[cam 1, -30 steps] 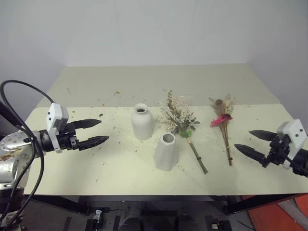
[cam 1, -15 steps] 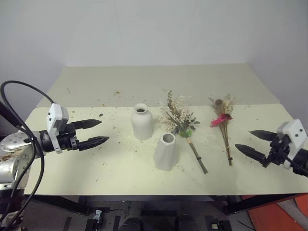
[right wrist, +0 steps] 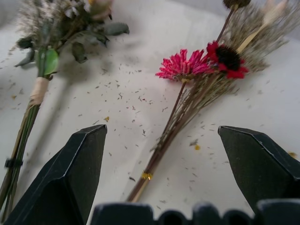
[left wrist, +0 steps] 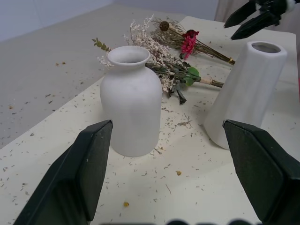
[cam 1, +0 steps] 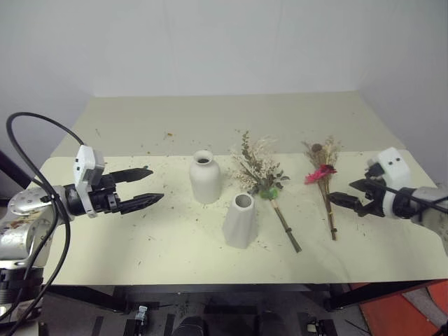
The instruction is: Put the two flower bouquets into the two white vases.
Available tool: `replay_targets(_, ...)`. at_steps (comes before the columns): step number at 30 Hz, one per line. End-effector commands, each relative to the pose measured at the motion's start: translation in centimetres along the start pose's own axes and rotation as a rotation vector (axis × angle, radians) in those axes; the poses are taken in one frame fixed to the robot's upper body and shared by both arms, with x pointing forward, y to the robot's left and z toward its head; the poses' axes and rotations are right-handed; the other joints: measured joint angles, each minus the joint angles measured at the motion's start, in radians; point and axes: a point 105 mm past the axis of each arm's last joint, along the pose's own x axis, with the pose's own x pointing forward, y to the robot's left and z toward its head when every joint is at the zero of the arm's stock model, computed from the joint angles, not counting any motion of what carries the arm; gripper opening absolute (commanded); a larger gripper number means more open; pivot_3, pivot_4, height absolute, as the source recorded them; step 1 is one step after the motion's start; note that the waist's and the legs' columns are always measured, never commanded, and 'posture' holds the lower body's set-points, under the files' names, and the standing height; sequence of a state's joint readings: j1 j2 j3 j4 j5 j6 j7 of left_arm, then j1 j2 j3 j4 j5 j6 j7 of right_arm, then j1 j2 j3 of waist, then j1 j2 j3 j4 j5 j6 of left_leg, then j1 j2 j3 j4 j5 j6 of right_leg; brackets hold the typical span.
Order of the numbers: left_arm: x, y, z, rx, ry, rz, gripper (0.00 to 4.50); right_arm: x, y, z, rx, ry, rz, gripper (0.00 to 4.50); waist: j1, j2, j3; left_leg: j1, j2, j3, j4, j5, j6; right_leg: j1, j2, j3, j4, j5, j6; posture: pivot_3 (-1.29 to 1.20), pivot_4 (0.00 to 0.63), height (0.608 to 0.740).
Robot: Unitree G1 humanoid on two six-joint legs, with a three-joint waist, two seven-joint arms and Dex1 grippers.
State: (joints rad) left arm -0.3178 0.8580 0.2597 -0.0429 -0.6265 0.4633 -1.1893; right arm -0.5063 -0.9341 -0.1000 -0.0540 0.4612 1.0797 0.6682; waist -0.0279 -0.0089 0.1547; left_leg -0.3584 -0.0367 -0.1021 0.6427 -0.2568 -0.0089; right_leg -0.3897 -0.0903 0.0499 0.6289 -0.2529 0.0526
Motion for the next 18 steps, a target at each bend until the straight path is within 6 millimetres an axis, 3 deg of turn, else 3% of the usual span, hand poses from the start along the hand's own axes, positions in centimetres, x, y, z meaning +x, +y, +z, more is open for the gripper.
replay_targets(1, 0.1, -0.3, 1.0, 0.037, -0.028, -0.007, 4.09, 0.9, -1.3, -0.9, 0.059, 0.108, -0.058, 4.5, 0.001, 0.0, 0.0, -0.001, 0.0, 0.0, 0.0, 0.0, 0.0, -0.001, 0.0, 0.0, 0.0, 0.0, 0.0, 0.0, 0.15, 0.74)
replay_targets(9, -0.4, -0.3, 1.2, 0.045, -0.029, -0.005, 4.09, 3.2, -2.3, -1.9, 0.096, 0.268, -0.053, 4.5, 0.0, 0.0, 0.0, -0.011, -0.001, 0.0, 0.001, 0.0, 0.0, -0.013, 0.0, 0.0, 0.002, 0.0, -0.001, 0.0, 0.15, 0.74)
replay_targets(14, -0.2, -0.2, 1.5, 0.055, -0.041, -0.007, 4.09, 5.1, -1.7, -2.1, 0.065, 0.294, -0.014, 4.5, -0.015, 0.0, 0.0, -0.011, -0.001, 0.0, 0.001, 0.0, 0.0, -0.012, 0.0, 0.0, 0.002, 0.001, -0.001, 0.0, 0.15, 0.74)
replay_targets(18, -0.4, -0.2, 1.6, 0.061, -0.041, -0.003, 4.11, 6.0, -1.0, -2.5, 0.036, 0.32, 0.008, 3.63, -0.024, -0.001, -0.001, -0.009, 0.001, 0.001, 0.001, 0.0, 0.0, -0.012, 0.001, 0.0, 0.003, 0.002, -0.002, 0.0, 0.15, 0.74)
